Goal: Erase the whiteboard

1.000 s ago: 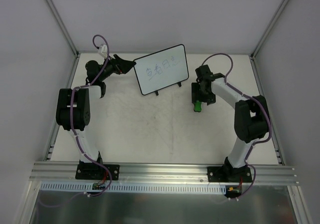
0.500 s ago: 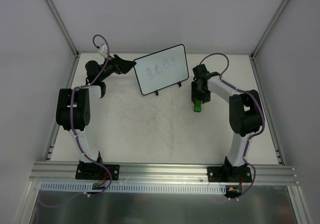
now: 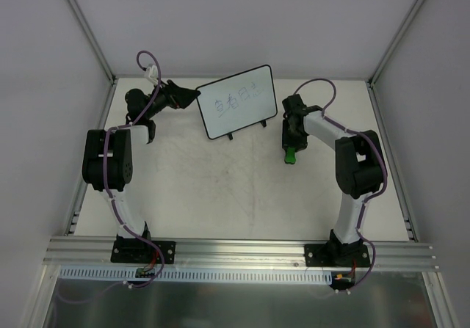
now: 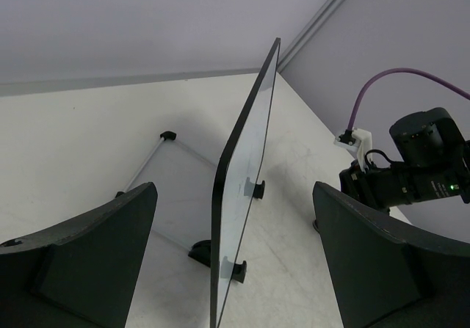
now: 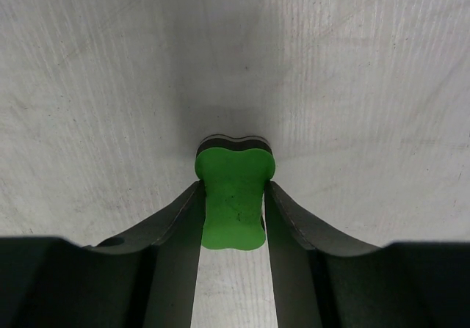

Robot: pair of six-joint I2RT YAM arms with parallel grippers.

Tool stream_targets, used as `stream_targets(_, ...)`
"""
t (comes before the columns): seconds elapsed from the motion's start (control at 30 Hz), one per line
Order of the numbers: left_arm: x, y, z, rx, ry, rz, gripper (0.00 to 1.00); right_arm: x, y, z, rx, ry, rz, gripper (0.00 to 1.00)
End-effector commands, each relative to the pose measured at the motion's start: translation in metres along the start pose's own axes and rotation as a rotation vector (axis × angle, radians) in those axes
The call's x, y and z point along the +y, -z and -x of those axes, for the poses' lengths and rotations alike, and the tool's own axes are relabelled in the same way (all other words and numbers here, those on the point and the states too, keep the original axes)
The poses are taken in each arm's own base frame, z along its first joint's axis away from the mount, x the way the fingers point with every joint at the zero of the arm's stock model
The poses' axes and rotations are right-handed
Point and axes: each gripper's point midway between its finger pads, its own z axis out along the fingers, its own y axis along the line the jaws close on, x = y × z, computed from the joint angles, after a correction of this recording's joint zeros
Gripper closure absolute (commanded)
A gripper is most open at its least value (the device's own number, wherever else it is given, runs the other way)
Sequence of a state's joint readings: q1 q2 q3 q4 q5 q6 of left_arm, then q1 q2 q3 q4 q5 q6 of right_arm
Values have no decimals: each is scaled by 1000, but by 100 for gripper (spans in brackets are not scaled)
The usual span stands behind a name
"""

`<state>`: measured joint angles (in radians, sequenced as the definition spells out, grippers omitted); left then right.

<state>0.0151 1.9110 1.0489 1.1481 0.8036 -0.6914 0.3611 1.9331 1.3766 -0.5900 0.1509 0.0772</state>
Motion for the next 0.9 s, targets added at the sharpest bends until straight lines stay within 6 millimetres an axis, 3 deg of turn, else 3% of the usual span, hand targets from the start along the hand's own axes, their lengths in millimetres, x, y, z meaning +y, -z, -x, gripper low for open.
stream_targets(0.0, -12, -1, 18, -41, -90, -68, 11, 1, 2, 7, -23, -18, -18, 60)
stream_targets(0.07, -12, -1, 16, -39, -90, -67, 12, 2, 1, 5, -19, -22, -17, 55)
stream_targets(0.47, -12, 0, 14, -41, -87, -73, 11, 1, 0, -3, -17, -22, -51, 50)
stream_targets(0.87, -13, 0, 15, -49, -89, -83, 11, -5, -1, -11, -27, -33, -86, 52)
